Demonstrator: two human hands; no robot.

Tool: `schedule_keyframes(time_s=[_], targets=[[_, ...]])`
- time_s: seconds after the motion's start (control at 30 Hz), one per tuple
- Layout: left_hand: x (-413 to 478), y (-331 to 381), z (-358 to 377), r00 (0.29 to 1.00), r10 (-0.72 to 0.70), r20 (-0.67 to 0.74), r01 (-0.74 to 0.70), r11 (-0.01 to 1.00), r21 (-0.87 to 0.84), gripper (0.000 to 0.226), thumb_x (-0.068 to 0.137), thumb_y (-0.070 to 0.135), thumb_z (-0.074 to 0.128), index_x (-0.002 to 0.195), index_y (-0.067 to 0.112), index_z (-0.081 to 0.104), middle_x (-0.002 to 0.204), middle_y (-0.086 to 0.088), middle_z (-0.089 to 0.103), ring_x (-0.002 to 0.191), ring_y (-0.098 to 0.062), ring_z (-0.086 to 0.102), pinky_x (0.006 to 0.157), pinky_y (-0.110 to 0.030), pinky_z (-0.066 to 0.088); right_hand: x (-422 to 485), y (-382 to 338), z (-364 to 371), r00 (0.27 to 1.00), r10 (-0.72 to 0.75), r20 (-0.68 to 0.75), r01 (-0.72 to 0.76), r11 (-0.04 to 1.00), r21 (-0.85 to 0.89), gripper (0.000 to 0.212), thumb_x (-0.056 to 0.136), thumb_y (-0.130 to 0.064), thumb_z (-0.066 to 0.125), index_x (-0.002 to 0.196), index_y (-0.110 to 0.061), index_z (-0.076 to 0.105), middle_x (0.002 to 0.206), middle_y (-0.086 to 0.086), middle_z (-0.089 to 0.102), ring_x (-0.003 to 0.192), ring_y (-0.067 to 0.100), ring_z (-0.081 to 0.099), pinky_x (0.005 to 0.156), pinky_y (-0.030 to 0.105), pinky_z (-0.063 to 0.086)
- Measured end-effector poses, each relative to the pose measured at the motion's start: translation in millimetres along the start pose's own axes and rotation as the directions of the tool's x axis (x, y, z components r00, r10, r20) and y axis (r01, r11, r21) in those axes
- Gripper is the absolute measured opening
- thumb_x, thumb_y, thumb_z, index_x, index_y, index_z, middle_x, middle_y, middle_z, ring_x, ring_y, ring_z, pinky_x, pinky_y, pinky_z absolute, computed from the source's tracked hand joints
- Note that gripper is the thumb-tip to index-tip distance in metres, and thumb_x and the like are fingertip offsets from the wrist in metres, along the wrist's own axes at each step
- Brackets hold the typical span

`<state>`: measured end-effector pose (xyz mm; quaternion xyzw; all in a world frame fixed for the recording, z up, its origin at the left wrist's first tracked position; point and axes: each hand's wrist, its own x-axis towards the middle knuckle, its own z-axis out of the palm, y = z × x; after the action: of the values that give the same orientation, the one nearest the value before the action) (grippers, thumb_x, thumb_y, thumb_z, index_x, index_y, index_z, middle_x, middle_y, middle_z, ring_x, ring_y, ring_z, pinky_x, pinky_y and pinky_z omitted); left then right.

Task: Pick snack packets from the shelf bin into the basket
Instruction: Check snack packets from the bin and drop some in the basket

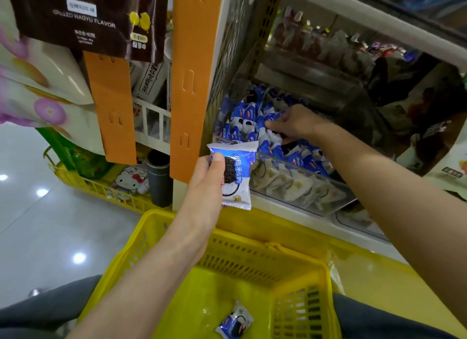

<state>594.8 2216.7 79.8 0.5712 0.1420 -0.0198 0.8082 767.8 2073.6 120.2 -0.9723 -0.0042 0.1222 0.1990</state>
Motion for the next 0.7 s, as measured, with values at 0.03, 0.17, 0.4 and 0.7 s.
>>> schedule_keyframes(time_s=[0.03, 0.17, 0.4, 0.7], targets=[[1, -1, 0, 1.000, -0.001, -0.005, 0.001, 1.000, -0.001, 0.020, 0.098, 0.036, 0.034, 0.090, 0.027, 0.051, 0.079, 0.007, 0.065, 0.074, -0.005, 0.062, 0.080, -0.028, 0.050, 0, 2, 0, 1.000, -0.002, 0.009, 0.001, 0.999, 0.042, 0.044, 0.089, -0.034, 0.059, 0.106, 0.006, 0.059, 0.089, 0.019, 0.067, 0.080, 0.026, 0.065, 0.080, 0.034, 0.054], [5, -6, -2, 1.000, -0.012, -0.017, 0.012, 1.000, 0.004, 0.020, 0.098, 0.034, 0.036, 0.088, 0.026, 0.052, 0.067, 0.013, 0.066, 0.071, -0.003, 0.062, 0.083, -0.031, 0.050, -4, 9, 2, 0.999, -0.019, 0.027, 0.016, 0.991, 0.131, 0.027, 0.087, -0.031, 0.062, 0.080, -0.005, 0.060, 0.094, 0.014, 0.064, 0.062, 0.009, 0.061, 0.075, 0.026, 0.052], [6, -11, -2, 0.999, -0.050, 0.002, 0.050, 0.998, 0.039, 0.017, 0.097, 0.036, 0.039, 0.091, 0.027, 0.053, 0.078, 0.007, 0.068, 0.074, -0.005, 0.064, 0.077, -0.028, 0.051, -18, 4, 8, 0.997, -0.032, -0.068, 0.024, 0.993, -0.113, 0.050, 0.094, -0.041, 0.047, 0.103, 0.006, 0.061, 0.095, 0.023, 0.060, 0.085, 0.029, 0.058, 0.077, 0.034, 0.047], [-3, -32, -3, 0.988, -0.141, 0.059, 0.136, 0.986, 0.095, 0.018, 0.096, 0.030, 0.043, 0.087, 0.026, 0.057, 0.073, 0.012, 0.070, 0.079, -0.014, 0.060, 0.071, -0.031, 0.042, -129, 6, 47, 0.677, -0.406, -0.614, 0.579, 0.809, 0.103, 0.011, 0.093, -0.025, 0.047, 0.101, -0.025, 0.055, 0.084, -0.018, 0.051, 0.075, 0.001, 0.049, 0.067, 0.015, 0.041]])
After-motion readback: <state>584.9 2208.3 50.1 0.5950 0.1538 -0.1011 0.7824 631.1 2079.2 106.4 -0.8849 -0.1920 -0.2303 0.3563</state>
